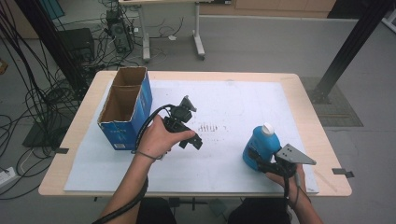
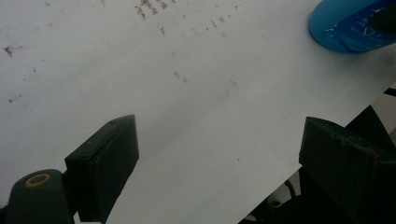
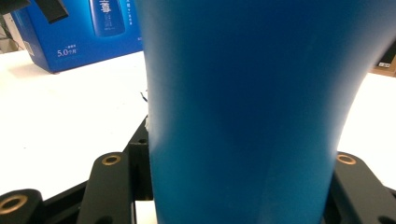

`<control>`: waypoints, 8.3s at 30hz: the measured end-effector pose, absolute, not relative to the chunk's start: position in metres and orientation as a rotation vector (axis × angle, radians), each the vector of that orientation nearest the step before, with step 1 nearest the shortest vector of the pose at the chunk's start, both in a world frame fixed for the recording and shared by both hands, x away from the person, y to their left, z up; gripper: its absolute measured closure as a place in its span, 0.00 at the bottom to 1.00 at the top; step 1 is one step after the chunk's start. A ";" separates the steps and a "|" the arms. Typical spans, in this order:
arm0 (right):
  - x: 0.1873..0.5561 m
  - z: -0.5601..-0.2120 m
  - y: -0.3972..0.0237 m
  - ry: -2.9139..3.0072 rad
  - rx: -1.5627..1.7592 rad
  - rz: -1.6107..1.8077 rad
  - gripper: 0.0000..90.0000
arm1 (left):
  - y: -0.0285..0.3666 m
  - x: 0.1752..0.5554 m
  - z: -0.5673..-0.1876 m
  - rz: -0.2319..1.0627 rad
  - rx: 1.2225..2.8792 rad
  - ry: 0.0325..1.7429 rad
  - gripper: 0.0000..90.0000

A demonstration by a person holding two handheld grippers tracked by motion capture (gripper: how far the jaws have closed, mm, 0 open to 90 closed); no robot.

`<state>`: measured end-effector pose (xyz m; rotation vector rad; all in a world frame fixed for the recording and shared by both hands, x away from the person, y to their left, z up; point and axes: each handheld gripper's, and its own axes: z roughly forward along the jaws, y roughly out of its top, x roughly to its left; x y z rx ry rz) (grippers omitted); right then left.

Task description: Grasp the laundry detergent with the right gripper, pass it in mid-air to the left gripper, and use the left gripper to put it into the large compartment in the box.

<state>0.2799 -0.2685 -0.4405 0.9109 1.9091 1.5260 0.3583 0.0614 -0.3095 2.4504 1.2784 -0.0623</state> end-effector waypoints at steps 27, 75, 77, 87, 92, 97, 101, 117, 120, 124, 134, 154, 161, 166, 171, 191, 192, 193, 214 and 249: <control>0.293 -0.407 -0.273 1.992 0.862 1.587 0.48 | 0.059 0.359 -0.261 0.027 2.496 1.108 0.14; 0.333 -0.324 -0.252 2.394 0.356 1.893 0.48 | 0.037 0.342 -0.160 0.046 2.675 0.486 0.13; 0.335 -0.320 -0.247 2.415 0.317 1.892 0.48 | 0.036 0.341 -0.157 0.035 2.674 0.455 0.13; 0.339 -0.310 -0.233 2.462 0.198 1.936 0.48 | 0.033 0.342 -0.147 0.018 2.707 0.368 0.13; 0.341 -0.307 -0.229 2.480 0.171 1.941 0.48 | 0.027 0.344 -0.148 0.001 2.737 0.327 0.13; 0.346 -0.307 -0.223 2.511 0.146 1.942 0.49 | 0.022 0.346 -0.149 -0.010 2.757 0.298 0.13; 0.348 -0.307 -0.217 2.532 0.118 1.932 0.49 | 0.016 0.346 -0.149 -0.012 2.766 0.275 0.13; 0.350 -0.302 -0.196 2.584 0.048 1.910 0.49 | 0.001 0.343 -0.147 -0.015 2.808 0.242 0.13; 0.350 -0.302 -0.192 2.595 0.038 1.901 0.49 | -0.001 0.342 -0.147 -0.017 2.813 0.231 0.13; 0.351 -0.301 -0.188 2.599 0.022 1.897 0.49 | -0.004 0.341 -0.147 -0.012 2.822 0.218 0.13; 0.349 -0.297 -0.178 2.607 -0.022 1.896 0.49 | -0.013 0.340 -0.149 -0.015 2.828 0.207 0.13; 0.349 -0.295 -0.171 2.603 -0.040 1.891 0.49 | -0.022 0.340 -0.154 -0.029 2.834 0.190 0.13; 0.350 -0.295 -0.171 2.604 -0.038 1.891 0.49 | -0.021 0.340 -0.154 -0.027 2.832 0.190 0.13; 0.350 -0.296 -0.171 2.600 -0.033 1.890 0.48 | -0.021 0.340 -0.154 -0.033 2.832 0.194 0.13; 0.351 -0.297 -0.171 2.602 -0.032 1.890 0.48 | -0.021 0.341 -0.154 -0.028 2.834 0.191 0.13; 0.352 -0.297 -0.171 2.599 -0.034 1.886 0.48 | -0.020 0.341 -0.154 -0.032 2.836 0.189 0.13; 0.352 -0.297 -0.171 2.599 -0.034 1.885 0.48 | -0.020 0.342 -0.154 -0.029 2.837 0.188 0.13; 0.352 -0.297 -0.171 2.599 -0.032 1.885 0.48 | -0.020 0.341 -0.154 -0.029 2.833 0.193 0.13; 0.350 -0.296 -0.171 2.589 -0.029 1.887 0.48 | -0.020 0.340 -0.153 -0.012 2.838 0.199 0.13; 0.351 -0.294 -0.169 2.595 -0.040 1.887 0.48 | -0.020 0.340 -0.152 0.003 2.850 0.179 0.19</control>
